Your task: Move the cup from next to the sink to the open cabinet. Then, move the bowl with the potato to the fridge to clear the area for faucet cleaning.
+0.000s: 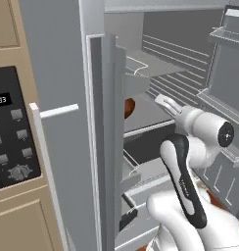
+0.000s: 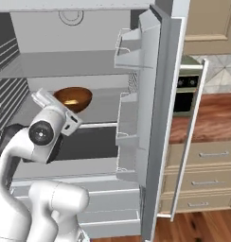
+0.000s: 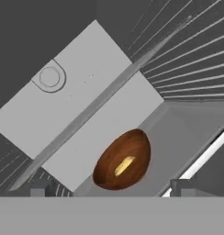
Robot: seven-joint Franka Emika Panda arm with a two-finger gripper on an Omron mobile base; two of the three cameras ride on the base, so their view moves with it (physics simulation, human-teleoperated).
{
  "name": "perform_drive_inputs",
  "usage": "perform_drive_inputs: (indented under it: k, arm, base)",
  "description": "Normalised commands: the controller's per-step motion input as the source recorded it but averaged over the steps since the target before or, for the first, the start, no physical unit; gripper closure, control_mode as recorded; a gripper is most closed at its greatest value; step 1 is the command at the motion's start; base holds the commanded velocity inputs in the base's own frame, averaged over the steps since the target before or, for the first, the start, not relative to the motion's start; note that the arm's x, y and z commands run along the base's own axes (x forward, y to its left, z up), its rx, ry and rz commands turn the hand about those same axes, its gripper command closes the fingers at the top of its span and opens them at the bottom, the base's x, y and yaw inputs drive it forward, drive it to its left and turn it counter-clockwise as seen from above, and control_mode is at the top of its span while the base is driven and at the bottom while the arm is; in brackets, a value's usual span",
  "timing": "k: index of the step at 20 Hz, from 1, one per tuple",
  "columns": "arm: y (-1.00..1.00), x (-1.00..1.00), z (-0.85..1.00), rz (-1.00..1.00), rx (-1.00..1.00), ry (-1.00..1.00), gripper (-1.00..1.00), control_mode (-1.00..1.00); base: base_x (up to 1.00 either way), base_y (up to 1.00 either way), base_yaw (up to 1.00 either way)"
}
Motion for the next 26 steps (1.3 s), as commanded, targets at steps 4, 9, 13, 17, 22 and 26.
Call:
perform_drive_inputs:
  k: [4,9,13,17,22,26]
  arm:
    - [0.0,0.0,0.0,0.0,0.0,0.0,-1.0,1.0]
    - [0.0,0.0,0.0,0.0,0.0,0.0,-1.0,1.0]
    - [0.0,0.0,0.0,0.0,0.0,0.0,-1.0,1.0]
    - [0.0,0.0,0.0,0.0,0.0,0.0,-1.0,1.0]
    - [0.0,0.0,0.0,0.0,0.0,0.0,-1.0,1.0]
    - [0.0,0.0,0.0,0.0,0.0,0.0,-1.0,1.0]
  base:
    - [-1.0,-0.02,-0.09]
    - [-1.0,-0.1,-0.11]
    - [-1.0,-0.05,-0.09]
    - [-1.0,-0.35,-0.34]
    - [-0.92,-0.14,-0.68]
    - [-0.41,0.0,-0.91]
